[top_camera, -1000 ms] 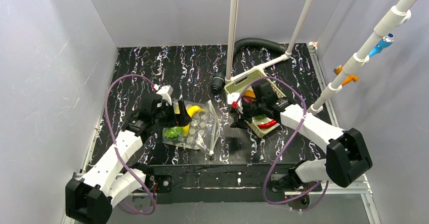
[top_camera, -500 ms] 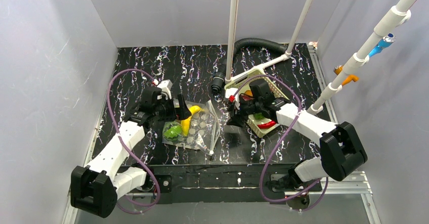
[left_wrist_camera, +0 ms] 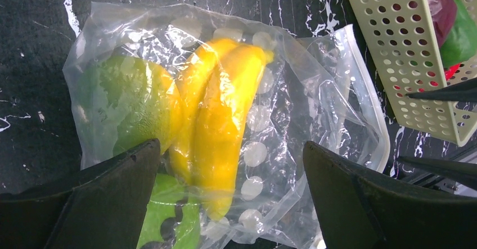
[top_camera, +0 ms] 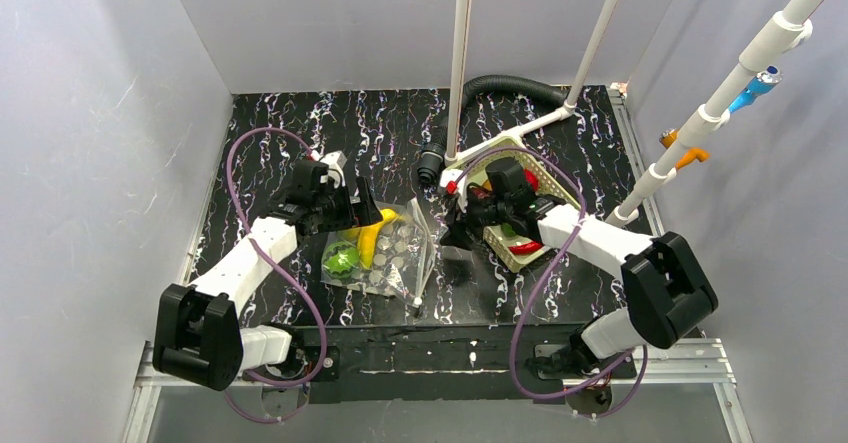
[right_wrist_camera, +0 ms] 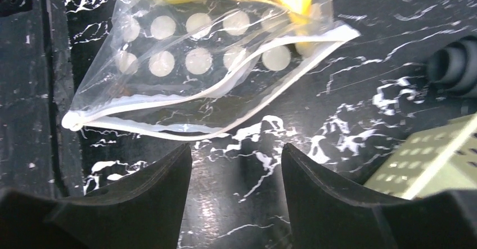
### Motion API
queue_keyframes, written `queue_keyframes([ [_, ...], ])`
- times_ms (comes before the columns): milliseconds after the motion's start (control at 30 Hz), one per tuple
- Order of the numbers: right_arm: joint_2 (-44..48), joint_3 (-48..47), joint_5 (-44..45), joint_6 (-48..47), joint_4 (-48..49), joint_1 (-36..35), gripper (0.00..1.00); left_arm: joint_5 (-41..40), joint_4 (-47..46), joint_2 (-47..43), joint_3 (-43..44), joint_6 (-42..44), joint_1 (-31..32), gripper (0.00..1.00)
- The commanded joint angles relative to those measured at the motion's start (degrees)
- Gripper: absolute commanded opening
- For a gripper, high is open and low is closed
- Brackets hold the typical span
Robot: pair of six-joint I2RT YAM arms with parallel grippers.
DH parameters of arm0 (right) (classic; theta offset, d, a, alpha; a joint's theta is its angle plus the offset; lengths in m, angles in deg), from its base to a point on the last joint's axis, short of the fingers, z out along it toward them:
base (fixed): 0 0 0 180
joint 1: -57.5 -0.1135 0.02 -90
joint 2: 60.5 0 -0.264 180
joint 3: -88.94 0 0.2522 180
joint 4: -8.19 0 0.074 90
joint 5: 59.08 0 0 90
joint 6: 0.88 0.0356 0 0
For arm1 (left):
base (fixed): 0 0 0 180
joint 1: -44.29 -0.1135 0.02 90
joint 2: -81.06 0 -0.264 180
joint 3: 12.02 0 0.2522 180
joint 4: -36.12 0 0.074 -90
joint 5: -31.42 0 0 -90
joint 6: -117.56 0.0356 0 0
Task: Open the zip-top bag and remove the fake food
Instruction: Pick up the fake fruit from the zipper food storage bag.
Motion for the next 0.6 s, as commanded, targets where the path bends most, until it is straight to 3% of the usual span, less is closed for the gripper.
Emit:
queue_keyframes([
  [0,-2.9,-1.7,-2.0,4.3,1.2,-1.7,0.65,2.5,-0.6,0.3,2.5,-0.1,-0.4,0.98],
  [300,-6.5,-3.2,-4.7,13.7,2.3,-2.9,0.53,7.7,-4.6,-1.7,0.2,-0.5,-0.4,0.85],
  [467,-8.5,-3.4,-3.0,20.7,5.4,-3.2,0.47,9.4,-6.3,3.1,0.6,-1.0,-0.4,0.63],
  [567,-10.2,-3.6,-3.2,26.2,7.8,-3.2,0.45,8.8,-6.3,4.8,0.5,-1.2,-0.4,0.55],
])
